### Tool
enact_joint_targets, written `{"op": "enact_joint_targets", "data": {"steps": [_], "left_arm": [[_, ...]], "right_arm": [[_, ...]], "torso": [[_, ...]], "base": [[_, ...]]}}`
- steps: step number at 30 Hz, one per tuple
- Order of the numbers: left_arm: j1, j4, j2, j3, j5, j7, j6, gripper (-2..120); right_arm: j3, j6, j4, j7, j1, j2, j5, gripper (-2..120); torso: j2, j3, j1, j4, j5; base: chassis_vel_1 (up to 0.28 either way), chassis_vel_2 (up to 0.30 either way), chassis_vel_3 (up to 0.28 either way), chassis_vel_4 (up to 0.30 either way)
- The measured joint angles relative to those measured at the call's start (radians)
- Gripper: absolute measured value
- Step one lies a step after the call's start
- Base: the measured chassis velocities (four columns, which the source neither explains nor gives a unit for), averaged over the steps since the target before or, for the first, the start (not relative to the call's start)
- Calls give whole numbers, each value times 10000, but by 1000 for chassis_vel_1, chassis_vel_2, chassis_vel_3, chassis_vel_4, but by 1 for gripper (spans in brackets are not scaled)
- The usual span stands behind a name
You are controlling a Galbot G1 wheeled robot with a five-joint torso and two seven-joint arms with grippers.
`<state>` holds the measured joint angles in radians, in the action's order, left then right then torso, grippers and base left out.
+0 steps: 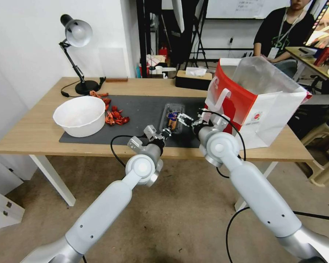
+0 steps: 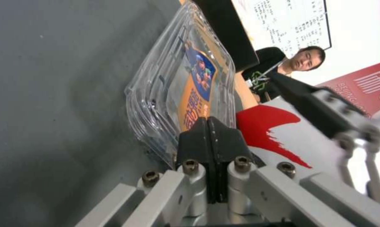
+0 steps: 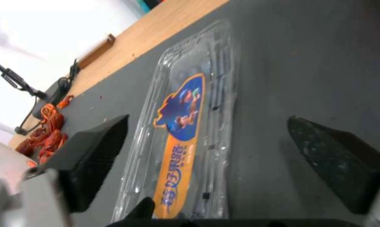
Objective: Close the takeout container lid, then place the container into the takeout bag.
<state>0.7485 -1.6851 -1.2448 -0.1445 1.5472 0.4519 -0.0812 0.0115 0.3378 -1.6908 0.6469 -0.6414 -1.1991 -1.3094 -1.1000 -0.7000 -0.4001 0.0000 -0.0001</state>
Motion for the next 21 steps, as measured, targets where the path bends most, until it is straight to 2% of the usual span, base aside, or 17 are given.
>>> {"op": "enact_joint_targets", "data": {"steps": [6,8,10,12,14,16,18,20,21], "left_arm": [[-6,-24,45,-1,-1,-1,-4,0],[-3,-38,56,1,-6,-3,-6,0],[1,-44,58,2,-8,-3,-6,0],[13,-54,71,10,-12,-7,-8,0],[15,-55,74,12,-13,-7,-9,0],[18,-61,96,16,-20,-12,-11,0],[19,-63,98,17,-27,-16,-11,0],[30,-69,101,19,-86,-26,-12,0],[30,-69,101,19,-86,-26,-12,0]], "right_arm": [[85,22,385,-33,87,-302,246,80],[104,30,604,-72,112,-461,410,70],[113,31,643,-93,115,-484,446,68],[145,31,803,-146,136,-594,555,53],[147,31,826,-153,141,-616,581,52],[150,24,894,-178,154,-680,663,39],[151,23,901,-182,154,-685,675,38],[151,18,924,-194,154,-701,724,26],[151,18,924,-194,154,-701,724,26]], "torso": [[0,1,0,0,0],[0,1,2,0,0],[0,1,2,0,1],[0,1,2,0,0],[0,1,1,-1,1],[0,1,1,0,0],[0,1,1,0,0],[0,1,2,-1,0],[0,1,2,-1,0]], "base": [[0,0,0,0],[0,0,0,0],[0,0,0,0],[0,0,0,0],[0,0,0,0],[0,0,0,0],[0,0,0,0],[0,0,0,0],[0,0,0,0]]}}
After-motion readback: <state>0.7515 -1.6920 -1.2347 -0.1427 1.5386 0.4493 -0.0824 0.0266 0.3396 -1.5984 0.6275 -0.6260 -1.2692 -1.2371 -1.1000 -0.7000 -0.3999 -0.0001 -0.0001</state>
